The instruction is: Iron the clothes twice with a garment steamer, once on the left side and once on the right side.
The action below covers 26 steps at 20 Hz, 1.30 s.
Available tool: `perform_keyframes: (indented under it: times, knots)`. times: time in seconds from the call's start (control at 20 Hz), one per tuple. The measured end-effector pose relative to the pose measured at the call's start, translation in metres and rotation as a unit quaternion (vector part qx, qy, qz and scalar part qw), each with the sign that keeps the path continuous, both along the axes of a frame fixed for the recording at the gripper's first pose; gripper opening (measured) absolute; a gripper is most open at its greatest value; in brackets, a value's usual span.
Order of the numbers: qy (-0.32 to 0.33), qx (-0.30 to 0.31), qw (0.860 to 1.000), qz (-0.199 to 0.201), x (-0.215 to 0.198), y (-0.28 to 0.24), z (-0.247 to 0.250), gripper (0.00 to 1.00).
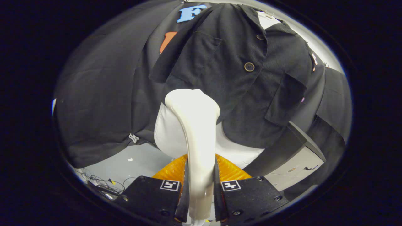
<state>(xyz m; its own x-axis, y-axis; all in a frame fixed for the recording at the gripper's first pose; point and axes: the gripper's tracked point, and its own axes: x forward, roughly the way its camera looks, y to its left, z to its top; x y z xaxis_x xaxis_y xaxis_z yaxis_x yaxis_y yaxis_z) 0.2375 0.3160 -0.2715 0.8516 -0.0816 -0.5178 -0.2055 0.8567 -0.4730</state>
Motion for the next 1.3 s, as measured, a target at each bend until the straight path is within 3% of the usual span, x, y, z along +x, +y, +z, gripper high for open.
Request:
perform_keyframes:
  times: [0.4, 1.15, 1.3]
  knots:
    - [-0.017, 0.058, 0.998, -0.007, -0.051, -0.026, 0.064, 0.35]
    - [-0.009, 0.104, 0.989, -0.104, -0.145, -0.225, 0.127, 0.35]
    - [-0.01, 0.12, 0.987, -0.106, -0.158, -0.266, 0.138, 0.35]
